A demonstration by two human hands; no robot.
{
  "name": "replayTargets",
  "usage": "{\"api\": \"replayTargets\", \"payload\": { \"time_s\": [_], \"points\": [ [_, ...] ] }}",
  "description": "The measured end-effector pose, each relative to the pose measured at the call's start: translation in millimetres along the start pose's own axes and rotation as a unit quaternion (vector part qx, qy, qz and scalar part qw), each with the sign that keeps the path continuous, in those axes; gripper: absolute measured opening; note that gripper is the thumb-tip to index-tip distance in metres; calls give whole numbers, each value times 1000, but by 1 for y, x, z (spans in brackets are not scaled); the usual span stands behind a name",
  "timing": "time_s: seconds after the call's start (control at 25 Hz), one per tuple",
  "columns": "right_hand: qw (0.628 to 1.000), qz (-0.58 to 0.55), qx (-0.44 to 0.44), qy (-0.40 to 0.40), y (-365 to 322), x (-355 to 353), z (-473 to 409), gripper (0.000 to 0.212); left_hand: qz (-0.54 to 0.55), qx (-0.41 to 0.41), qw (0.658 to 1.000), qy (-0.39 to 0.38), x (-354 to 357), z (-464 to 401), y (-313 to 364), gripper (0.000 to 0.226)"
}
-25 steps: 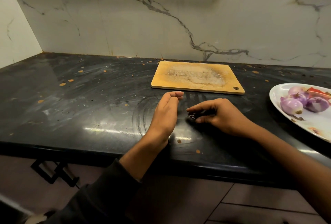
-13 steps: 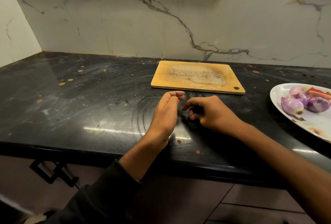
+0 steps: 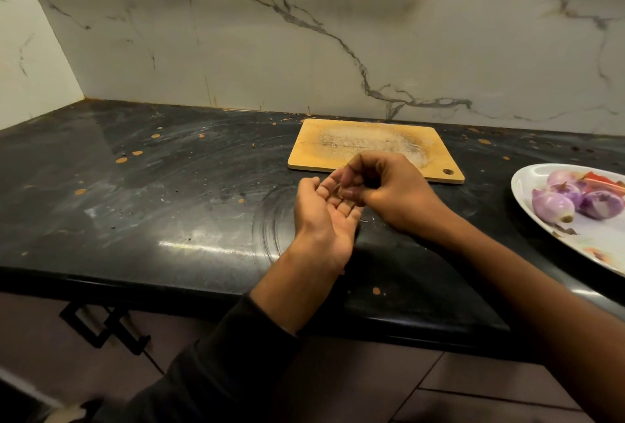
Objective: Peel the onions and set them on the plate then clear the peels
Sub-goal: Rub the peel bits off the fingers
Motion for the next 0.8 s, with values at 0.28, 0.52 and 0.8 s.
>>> {"api": "replayTargets", "payload": {
  "time_s": [0.28,0.52,0.8],
  "points": [
    [996,53,-48,-49,-20,0,3,18,40,-30,999,7,4,4,-6,42],
    [996,55,-32,-69,-16,-5,5,21,66,-19,998,2,4,1,-7,43],
    [994,76,-61,-56,-12,-4,5,17,47,-17,999,8,4,-1,-8,46]
  ]
}}
Point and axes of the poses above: each hand's wrist, its own z-axis away from the middle knuckle, its own x-axis out of the palm, y = z × x, the point moved 4 cm from there along -z, towards the middle knuckle, and after that the axes turned 5 degrees about x, right-handed, at the moved point
